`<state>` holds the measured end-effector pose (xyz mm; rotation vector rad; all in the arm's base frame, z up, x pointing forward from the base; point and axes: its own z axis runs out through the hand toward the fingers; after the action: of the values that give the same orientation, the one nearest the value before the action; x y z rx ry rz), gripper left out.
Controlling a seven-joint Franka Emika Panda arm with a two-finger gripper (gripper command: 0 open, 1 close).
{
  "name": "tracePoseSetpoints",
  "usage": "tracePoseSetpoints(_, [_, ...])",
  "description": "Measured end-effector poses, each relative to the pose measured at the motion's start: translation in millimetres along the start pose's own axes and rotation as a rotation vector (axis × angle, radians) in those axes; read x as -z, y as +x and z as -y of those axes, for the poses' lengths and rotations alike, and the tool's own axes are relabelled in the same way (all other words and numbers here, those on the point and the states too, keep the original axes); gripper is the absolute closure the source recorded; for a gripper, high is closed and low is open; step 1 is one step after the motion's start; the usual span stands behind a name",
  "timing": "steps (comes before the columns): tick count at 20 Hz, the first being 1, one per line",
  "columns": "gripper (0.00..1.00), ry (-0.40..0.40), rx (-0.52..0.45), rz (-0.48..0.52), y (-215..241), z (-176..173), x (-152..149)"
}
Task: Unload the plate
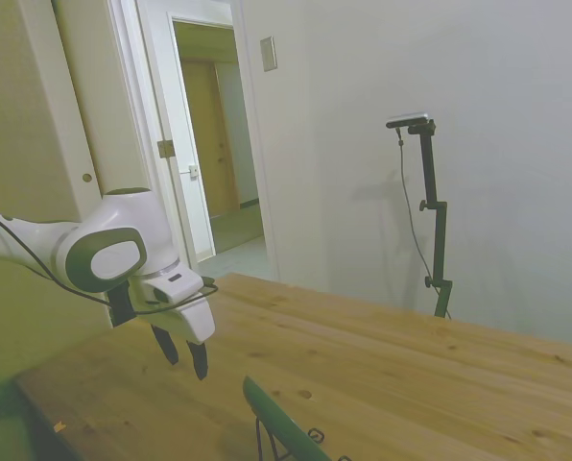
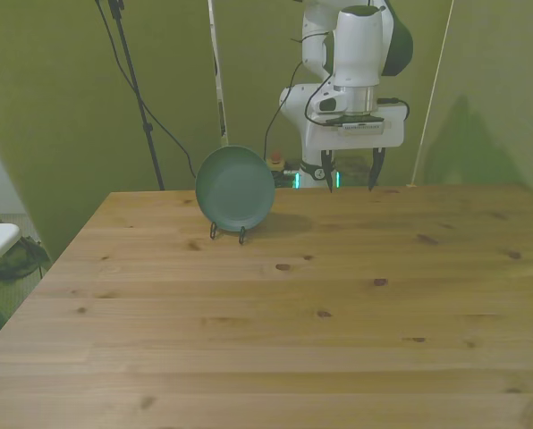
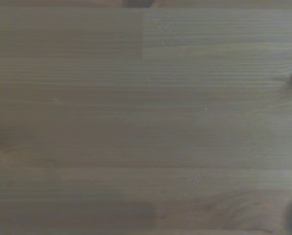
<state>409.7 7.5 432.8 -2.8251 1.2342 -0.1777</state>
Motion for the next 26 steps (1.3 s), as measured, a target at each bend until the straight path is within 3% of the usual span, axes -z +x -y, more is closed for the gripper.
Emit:
tracePoseSetpoints(4, [0.0,0.009,-0.004,-0.007,2.2,0.1,8.0])
tracePoseSetpoints(11, [0.0,0.056,-0.028,-0.021,3.5,-11.5,114.3])
tracePoseSetpoints(17, [0.0,0.001,0.013,0.048,36.6,-57.3,166.3])
tracePoseSetpoints(21, [0.0,-0.052,0.084,0.116,75.4,-92.7,181.7])
tracePoseSetpoints(26, [0.0,-0.099,0.2,0.212,129.7,-116.3,174.6])
